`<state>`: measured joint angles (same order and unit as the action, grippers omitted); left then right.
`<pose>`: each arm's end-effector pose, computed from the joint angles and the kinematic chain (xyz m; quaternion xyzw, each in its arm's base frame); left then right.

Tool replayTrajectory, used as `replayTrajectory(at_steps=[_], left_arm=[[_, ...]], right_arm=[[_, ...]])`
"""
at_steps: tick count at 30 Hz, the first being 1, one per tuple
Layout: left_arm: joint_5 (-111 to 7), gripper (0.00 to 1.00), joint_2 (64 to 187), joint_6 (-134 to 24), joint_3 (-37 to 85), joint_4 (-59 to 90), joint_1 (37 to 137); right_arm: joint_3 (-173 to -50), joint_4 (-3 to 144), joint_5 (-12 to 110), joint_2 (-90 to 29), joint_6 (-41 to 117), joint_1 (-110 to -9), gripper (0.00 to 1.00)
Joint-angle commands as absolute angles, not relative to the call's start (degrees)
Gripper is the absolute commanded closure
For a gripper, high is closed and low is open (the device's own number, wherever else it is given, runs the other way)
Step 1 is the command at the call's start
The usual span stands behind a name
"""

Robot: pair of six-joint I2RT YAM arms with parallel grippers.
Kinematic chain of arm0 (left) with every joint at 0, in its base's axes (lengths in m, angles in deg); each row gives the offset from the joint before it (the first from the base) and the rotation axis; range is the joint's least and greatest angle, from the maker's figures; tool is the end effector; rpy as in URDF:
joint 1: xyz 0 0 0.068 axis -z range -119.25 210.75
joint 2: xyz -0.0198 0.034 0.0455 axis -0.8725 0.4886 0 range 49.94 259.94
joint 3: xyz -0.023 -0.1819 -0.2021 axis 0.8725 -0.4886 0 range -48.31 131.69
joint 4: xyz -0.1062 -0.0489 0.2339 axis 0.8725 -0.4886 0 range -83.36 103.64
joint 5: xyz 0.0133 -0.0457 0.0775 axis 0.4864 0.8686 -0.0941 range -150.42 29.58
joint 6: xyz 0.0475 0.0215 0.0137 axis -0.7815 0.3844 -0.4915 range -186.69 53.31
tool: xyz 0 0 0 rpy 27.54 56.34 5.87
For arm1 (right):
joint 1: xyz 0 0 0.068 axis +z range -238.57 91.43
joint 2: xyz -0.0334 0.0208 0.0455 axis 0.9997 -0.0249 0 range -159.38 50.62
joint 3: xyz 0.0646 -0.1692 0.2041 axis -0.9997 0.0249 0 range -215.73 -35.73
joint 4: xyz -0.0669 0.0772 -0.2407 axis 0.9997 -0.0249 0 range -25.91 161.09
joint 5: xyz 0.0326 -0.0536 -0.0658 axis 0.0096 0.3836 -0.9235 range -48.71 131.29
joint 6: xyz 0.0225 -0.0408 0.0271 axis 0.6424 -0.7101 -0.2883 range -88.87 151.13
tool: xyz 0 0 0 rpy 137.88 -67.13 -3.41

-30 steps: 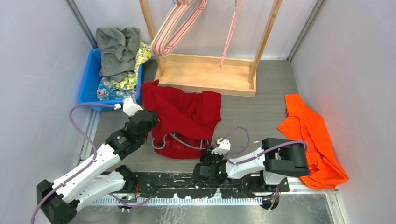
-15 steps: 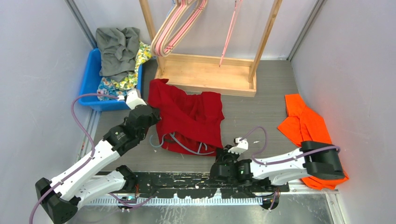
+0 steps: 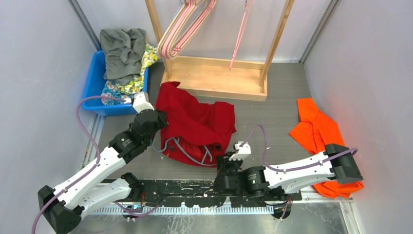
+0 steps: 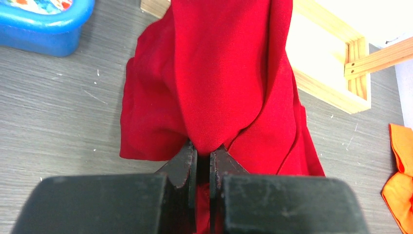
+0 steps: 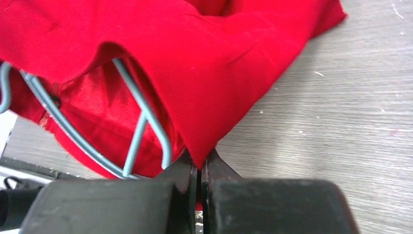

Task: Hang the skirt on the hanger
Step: Hang the skirt on the hanger.

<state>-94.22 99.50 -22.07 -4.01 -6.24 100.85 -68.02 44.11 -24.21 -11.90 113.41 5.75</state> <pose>0.1596 -0.1086 0.3078 -0.1876 0.8009 -0.1644 0.5445 0.0181 0.1900 0.2017 0.0672 0.8184 0.2220 0.5258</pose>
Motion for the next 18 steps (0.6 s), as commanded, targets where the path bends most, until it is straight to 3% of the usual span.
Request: replayTrajectory(at_steps=[1,10,18], left_arm=[[-97.2,1.0,98.0,-24.8,-3.9,4.3,100.6],[-93.6,1.0,97.8,-32.6,-3.3,12.2,100.7],[-89.1,1.0,93.7,-36.2,-1.8,16.4,101.0]], right_arm=[[-76.4,44.3,-26.6,-14.0,104.5,7.3,0.99],[-87.1,41.0,-21.3,-14.5,94.4,6.1,0.99],[-81.7,44.1,-15.3,-15.2,96.7,2.0,0.99]])
